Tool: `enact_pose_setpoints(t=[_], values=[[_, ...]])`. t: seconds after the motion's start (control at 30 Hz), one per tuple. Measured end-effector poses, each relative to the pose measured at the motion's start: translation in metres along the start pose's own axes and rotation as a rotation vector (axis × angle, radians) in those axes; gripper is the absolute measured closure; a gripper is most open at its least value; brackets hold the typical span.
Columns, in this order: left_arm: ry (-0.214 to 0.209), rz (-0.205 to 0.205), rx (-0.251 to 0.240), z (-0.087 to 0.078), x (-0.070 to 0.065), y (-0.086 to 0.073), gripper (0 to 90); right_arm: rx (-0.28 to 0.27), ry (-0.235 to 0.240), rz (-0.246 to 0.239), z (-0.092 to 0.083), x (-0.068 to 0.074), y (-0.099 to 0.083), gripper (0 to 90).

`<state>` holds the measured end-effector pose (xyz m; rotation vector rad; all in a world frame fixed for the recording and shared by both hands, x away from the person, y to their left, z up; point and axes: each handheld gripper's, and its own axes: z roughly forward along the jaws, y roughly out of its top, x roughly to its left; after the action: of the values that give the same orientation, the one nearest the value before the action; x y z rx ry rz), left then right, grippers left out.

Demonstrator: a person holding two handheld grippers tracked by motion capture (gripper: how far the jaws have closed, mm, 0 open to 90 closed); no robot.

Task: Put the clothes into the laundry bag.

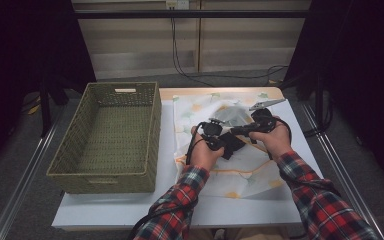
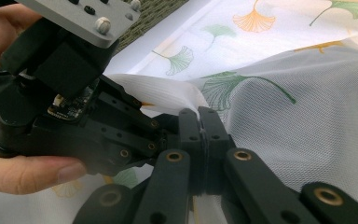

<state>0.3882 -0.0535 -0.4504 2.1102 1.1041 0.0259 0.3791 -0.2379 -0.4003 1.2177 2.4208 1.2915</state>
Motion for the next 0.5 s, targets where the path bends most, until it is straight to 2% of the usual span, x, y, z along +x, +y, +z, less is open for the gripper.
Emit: enact_pose_setpoints(t=[0.23, 0.5], values=[[0.005, -0.005, -0.007, 0.0018, 0.0008, 0.0012, 88.2, 0.001, 0.002, 0.001, 0.0, -0.0008, -0.0005, 90.0], [0.022, 0.007, -0.021, 0.0017, 0.0021, 0.0036, 88.0, 0.003, 0.003, 0.005, 0.0, -0.0009, -0.0005, 90.0]])
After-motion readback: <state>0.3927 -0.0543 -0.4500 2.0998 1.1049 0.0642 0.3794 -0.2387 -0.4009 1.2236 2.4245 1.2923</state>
